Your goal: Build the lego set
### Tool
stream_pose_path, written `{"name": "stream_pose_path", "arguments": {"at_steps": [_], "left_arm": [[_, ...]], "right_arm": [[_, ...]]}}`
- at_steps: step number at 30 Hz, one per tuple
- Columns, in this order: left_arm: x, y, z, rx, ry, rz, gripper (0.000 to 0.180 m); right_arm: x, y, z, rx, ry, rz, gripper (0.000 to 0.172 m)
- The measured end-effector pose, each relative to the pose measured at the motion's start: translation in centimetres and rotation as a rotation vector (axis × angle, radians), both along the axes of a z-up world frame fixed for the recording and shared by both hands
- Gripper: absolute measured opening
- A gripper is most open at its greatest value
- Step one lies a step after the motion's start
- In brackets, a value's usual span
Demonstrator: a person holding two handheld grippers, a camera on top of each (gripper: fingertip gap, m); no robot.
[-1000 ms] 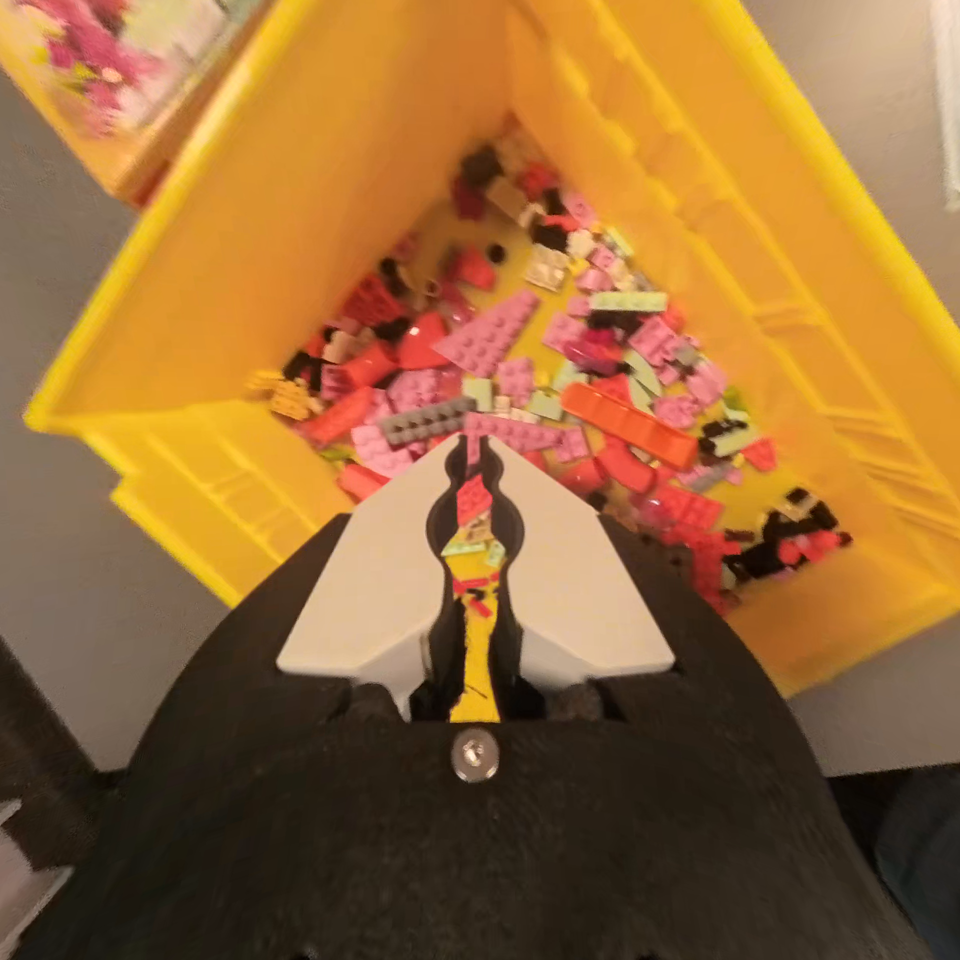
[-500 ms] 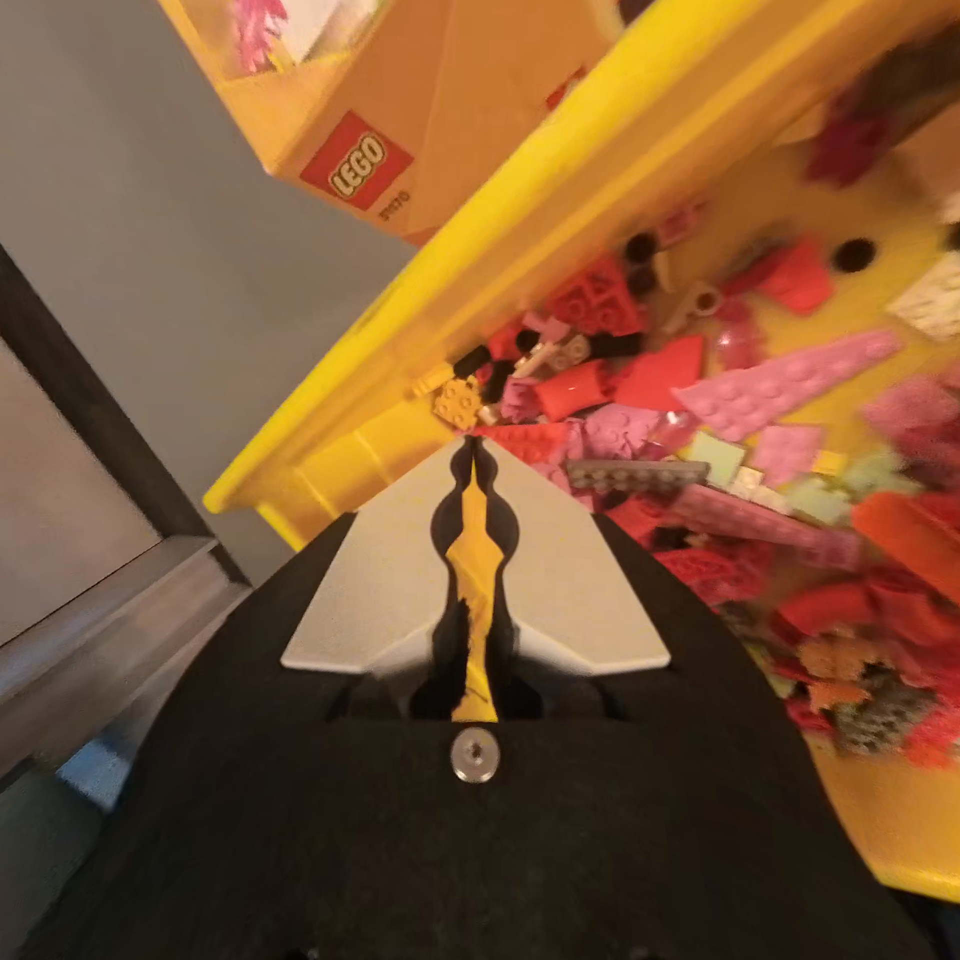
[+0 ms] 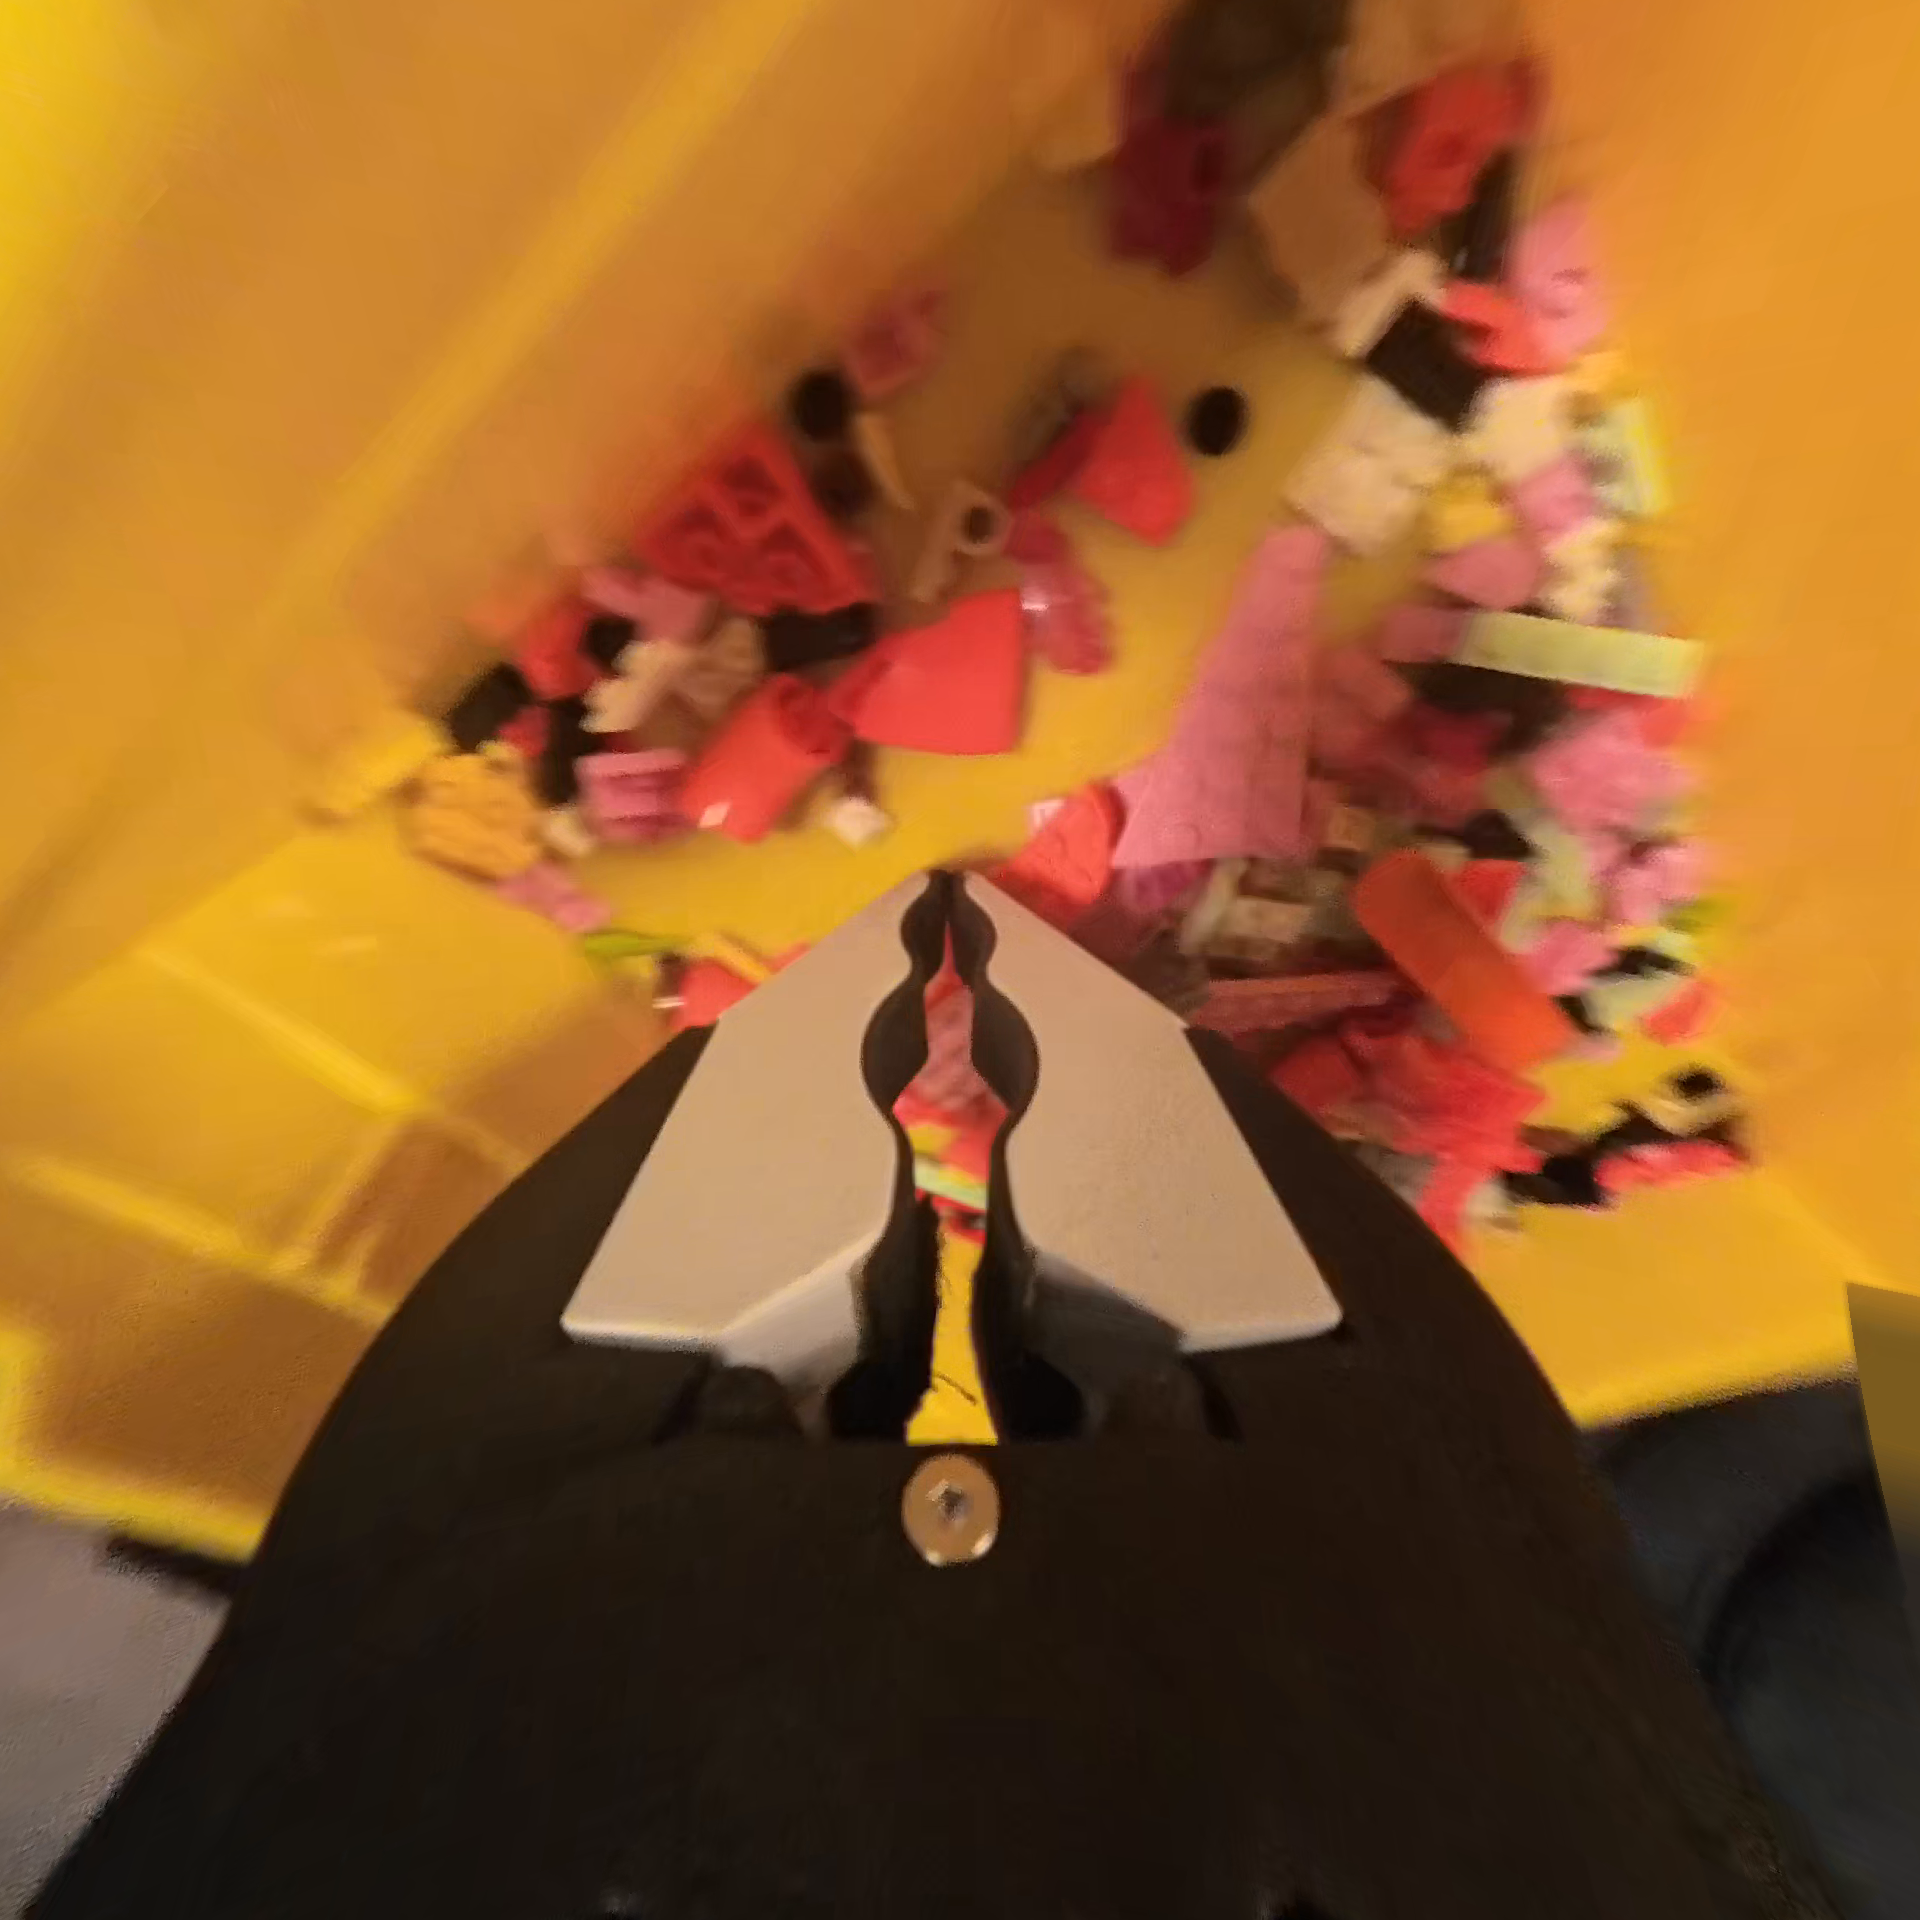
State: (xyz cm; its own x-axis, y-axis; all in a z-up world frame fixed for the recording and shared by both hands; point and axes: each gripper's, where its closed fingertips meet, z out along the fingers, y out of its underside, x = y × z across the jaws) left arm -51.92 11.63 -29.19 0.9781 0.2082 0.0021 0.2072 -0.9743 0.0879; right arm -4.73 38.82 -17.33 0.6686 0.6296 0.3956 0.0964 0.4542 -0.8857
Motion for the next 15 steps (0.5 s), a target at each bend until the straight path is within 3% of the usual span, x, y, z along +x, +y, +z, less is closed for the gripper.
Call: {"name": "stream_pose_path", "arguments": {"at_steps": [2, 3, 6, 9, 14, 15], "left_arm": [[2.8, 0.9, 0.3, 0.063, -0.182, 0.049, 0.0], [3.0, 1.7, 0.5, 0.116, -0.202, 0.09, 0.0], [0.1, 3.3, 1.8, 0.256, -0.04, 0.157, 0.0], [-1.6, 3.3, 2.6, 0.286, 0.057, 0.14, 0.0], [0.6, 2.4, 2.2, 0.28, -0.093, 0.187, 0.051], [0.7, 2.3, 2.2, 0.294, -0.106, 0.199, 0.052]], "right_arm": [[0.0, 0.0, 0.0, 0.0, -0.002, 0.0, 0.005], [0.0, 0.0, 0.0, 0.001, -0.001, -0.002, 0.005], [0.0, 0.1, 0.0, -0.002, 0.0, -0.004, 0.005], [0.0, 0.1, 0.0, -0.005, 0.002, -0.002, 0.005], [-0.1, 0.1, -0.2, -0.012, -0.005, 0.004, 0.005], [-0.2, 0.0, -0.3, -0.014, -0.008, 0.009, 0.005]]}}
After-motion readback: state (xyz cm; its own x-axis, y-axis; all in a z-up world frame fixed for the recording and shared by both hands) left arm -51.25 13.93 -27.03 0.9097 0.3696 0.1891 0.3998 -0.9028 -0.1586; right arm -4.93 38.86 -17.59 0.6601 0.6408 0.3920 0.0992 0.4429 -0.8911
